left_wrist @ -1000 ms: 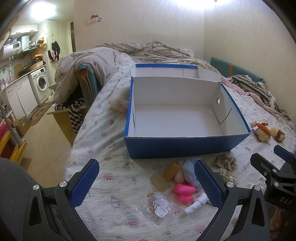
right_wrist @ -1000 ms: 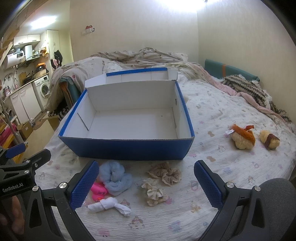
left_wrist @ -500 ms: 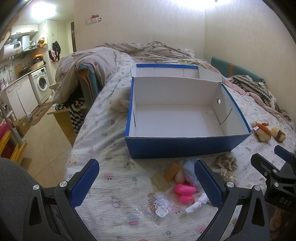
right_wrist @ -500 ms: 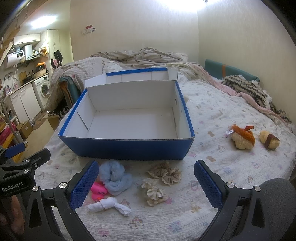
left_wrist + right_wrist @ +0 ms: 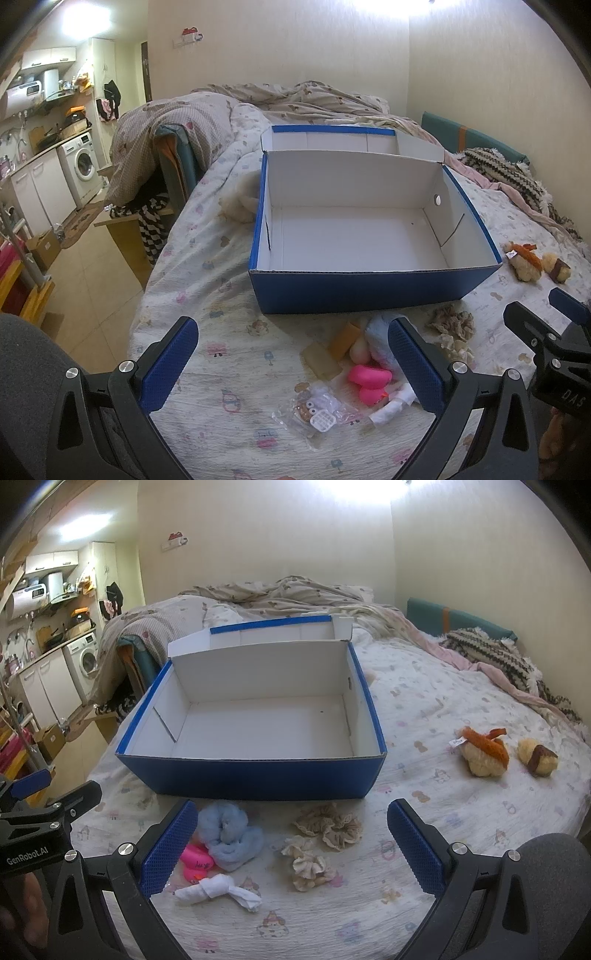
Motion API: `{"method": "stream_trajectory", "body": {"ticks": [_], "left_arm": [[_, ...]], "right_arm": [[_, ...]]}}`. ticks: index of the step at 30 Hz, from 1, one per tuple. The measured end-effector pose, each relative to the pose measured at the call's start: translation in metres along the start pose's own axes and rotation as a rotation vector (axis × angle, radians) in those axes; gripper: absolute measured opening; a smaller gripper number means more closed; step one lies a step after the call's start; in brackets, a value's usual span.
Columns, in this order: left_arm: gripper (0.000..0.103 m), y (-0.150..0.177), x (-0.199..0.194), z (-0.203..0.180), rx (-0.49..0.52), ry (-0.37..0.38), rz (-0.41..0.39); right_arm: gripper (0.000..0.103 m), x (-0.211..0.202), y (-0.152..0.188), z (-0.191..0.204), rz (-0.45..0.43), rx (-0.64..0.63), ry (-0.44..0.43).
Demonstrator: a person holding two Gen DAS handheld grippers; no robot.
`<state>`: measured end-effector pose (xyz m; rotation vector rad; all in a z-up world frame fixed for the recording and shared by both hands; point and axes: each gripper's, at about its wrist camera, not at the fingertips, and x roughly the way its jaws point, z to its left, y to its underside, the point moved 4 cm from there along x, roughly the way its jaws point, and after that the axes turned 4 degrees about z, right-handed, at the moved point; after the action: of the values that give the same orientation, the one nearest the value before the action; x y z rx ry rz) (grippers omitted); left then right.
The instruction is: Organize soft objects
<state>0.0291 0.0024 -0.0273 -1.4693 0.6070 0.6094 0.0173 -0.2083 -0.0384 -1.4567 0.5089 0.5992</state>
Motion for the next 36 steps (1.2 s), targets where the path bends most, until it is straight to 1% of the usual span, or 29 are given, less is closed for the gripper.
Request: {"method": "stream_trajectory", "body": {"ticks": [36], "left_arm": [[0.103, -0.0019, -0.0004, 0.0009, 0.0, -0.006, 0.007]], "right_arm": [[0.103, 0.0012, -0.0016, 0.0015, -0.006, -0.008, 0.004]]}}
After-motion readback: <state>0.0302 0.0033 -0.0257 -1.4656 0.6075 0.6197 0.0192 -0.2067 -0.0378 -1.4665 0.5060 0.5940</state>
